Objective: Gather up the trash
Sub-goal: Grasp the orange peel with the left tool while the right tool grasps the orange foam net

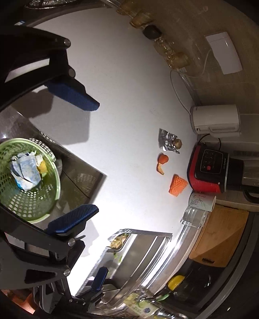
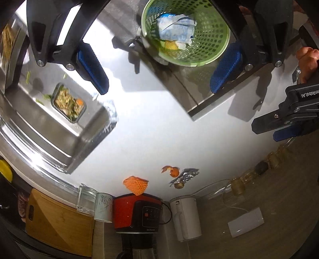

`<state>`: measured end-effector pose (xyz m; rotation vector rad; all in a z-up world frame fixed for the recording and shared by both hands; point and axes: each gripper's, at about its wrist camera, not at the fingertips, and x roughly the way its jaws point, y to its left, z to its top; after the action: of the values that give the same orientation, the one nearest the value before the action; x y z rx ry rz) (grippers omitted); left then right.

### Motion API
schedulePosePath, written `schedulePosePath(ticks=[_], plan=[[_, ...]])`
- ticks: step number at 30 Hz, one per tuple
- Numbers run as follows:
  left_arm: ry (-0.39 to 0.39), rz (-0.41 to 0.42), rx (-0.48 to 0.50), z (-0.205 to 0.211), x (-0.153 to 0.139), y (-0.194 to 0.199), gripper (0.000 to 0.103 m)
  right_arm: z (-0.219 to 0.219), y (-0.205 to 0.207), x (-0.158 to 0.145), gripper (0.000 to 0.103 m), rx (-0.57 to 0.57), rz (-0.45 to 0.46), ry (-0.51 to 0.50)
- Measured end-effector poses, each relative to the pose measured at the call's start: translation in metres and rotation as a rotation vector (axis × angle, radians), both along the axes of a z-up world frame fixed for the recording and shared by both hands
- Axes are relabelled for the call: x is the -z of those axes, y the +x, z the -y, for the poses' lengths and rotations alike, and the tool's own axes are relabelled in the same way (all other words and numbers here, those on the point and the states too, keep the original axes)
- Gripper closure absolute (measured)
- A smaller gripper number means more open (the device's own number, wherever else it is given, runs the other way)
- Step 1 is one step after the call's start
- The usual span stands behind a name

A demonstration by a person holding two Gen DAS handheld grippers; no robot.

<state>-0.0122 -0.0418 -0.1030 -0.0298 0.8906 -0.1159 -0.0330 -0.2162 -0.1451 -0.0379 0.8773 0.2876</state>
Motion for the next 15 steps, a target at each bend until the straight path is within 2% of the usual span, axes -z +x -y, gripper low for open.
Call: schedulePosePath(ticks=[7,15], plan=[[-0.057,-0.030,-0.136,0.039,0.015,0.101,0.013,0.024,0.121,0.000,0.003,-0.128,0.019,-0.029],[-0.018,-0.083,-0.269,0.054,0.049,0.191,0.013,0.033,0.235,0.023,0.003,-0.203,0.006,-0.013]])
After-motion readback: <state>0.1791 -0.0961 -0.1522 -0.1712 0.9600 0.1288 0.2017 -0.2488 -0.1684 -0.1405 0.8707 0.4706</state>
